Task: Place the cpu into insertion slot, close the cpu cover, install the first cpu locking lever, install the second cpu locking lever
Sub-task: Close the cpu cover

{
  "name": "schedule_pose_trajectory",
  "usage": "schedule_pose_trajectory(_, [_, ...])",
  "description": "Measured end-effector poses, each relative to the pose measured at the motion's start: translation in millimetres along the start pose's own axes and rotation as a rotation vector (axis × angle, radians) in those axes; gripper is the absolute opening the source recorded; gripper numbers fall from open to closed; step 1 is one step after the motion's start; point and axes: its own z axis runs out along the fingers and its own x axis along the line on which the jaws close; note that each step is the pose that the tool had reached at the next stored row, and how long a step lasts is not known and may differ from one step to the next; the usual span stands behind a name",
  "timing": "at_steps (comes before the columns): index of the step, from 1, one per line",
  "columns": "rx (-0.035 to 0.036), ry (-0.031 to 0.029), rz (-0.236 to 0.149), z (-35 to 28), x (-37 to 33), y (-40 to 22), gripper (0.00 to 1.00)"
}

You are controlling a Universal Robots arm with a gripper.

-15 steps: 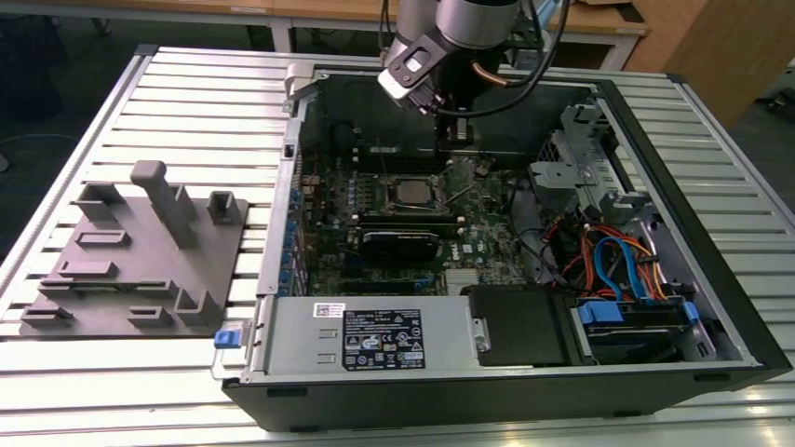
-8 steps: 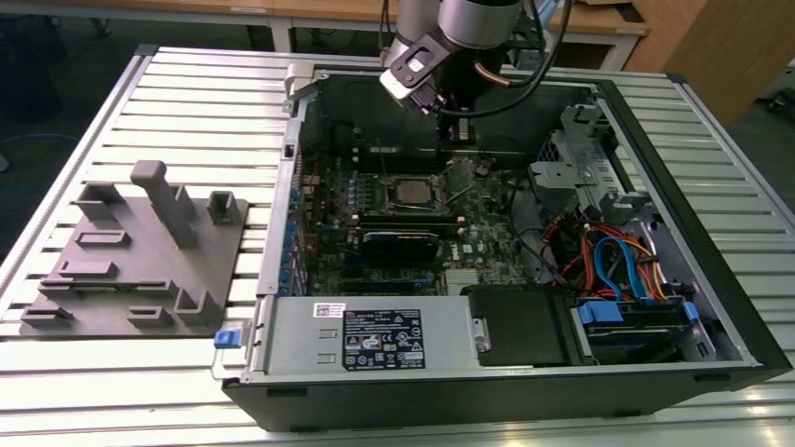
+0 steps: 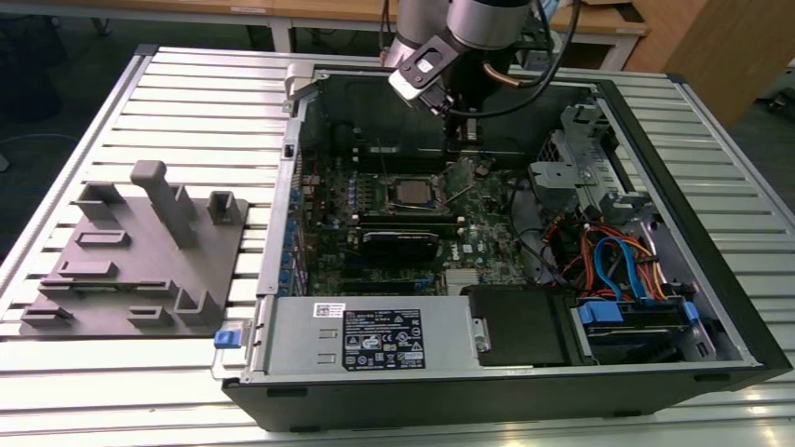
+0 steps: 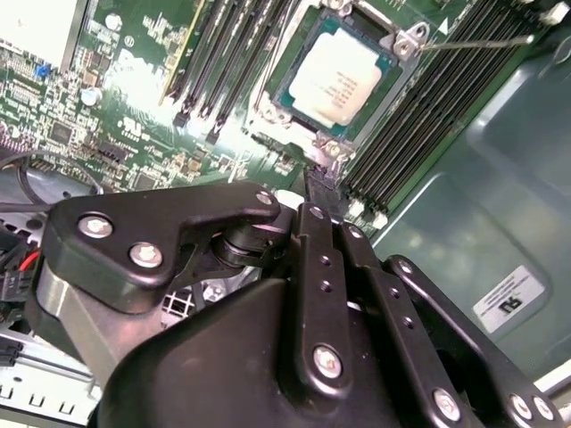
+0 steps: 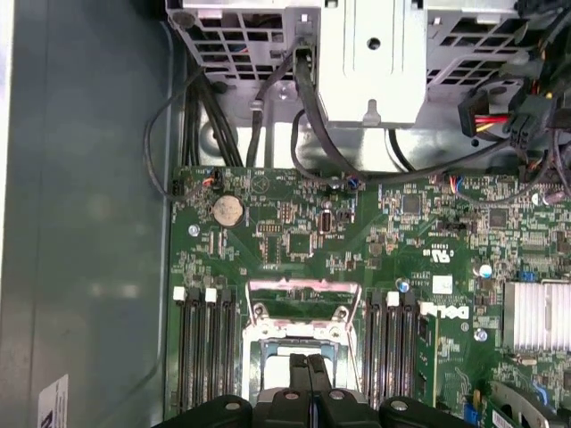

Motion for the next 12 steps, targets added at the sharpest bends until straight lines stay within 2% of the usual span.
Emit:
schedule_pose_trajectory(5, [0.0008, 0.0001, 0.000, 0.3, -0.1, 8.2, 0.11])
schedule_pose_trajectory(12, [0.0009, 0.0001, 0.002, 0.9, -0.2, 15.7, 0.11])
